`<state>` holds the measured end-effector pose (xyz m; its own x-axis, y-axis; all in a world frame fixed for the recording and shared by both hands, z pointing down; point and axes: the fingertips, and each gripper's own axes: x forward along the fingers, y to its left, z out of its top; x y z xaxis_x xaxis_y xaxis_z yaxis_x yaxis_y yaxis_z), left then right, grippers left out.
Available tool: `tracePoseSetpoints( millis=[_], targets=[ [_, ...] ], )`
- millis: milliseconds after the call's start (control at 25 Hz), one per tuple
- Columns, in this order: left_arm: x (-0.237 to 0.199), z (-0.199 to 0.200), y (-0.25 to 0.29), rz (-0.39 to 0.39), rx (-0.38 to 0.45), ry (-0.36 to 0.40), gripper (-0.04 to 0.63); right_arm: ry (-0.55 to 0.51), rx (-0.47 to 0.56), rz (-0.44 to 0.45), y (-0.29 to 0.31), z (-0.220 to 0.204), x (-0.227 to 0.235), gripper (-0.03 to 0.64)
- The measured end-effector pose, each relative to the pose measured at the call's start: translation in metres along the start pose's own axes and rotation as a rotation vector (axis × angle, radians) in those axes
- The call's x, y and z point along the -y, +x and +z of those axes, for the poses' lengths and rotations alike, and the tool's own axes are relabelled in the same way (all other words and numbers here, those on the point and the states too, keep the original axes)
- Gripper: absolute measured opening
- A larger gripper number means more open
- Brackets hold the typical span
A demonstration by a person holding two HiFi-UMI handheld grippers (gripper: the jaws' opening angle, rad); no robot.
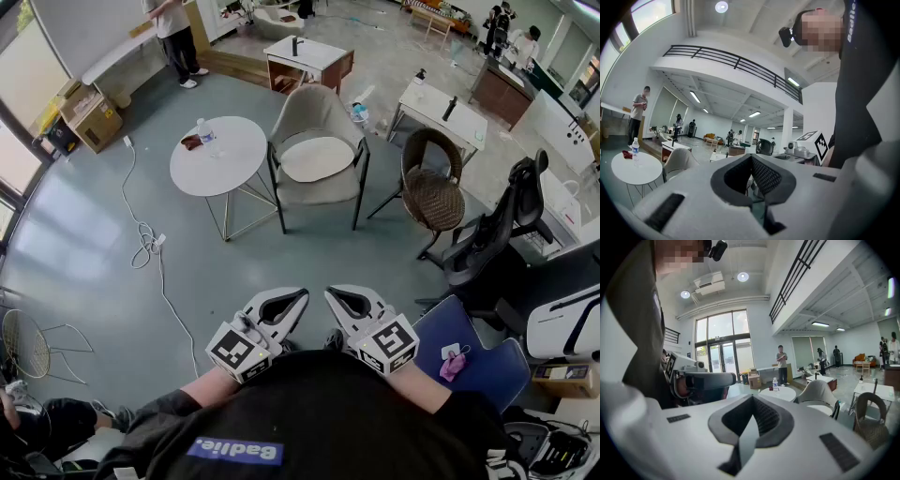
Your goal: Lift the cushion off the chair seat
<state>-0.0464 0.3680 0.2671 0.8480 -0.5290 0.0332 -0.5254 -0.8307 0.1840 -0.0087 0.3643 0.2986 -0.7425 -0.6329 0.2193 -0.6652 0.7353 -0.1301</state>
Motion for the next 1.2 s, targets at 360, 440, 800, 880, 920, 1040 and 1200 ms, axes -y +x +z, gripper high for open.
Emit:
tracePoseSetpoints(
  millis=[360, 440, 800, 880, 920, 1040, 1200],
  targets=[
    [-0.005, -0.003, 0.005, 0.007, -0.008, -0.005, 0.012, 0.008, 0.0, 0.0, 0.003, 0.0, 0.007, 0.026],
    [-0.006, -0.003, 0.009, 0.002, -0.012, 0.011, 0.012, 0.01, -0.003, 0.001, 0.003, -0.001, 0.01, 0.026],
    [-0.012, -0.002, 0.029, 0.026, -0.008, -0.002, 0.012, 0.063, 0.004, -0.008, 0.003, -0.004, 0.037, 0.027],
    [-0.015, 0.0, 0.036, 0.034, -0.009, 0.004, 0.012, 0.065, 0.009, -0.003, 0.003, -0.002, 0.045, 0.027],
    [-0.016, 0.001, 0.039, 0.039, -0.01, 0.005, 0.012, 0.066, 0.012, 0.0, 0.003, -0.002, 0.049, 0.028],
    [-0.018, 0.001, 0.053, 0.059, -0.01, 0.007, 0.012, 0.069, 0.016, 0.014, 0.001, -0.002, 0.063, 0.028],
    [-0.014, -0.004, 0.073, 0.087, -0.014, 0.018, 0.012, 0.075, 0.006, 0.05, -0.004, -0.008, 0.084, 0.028]
  ],
)
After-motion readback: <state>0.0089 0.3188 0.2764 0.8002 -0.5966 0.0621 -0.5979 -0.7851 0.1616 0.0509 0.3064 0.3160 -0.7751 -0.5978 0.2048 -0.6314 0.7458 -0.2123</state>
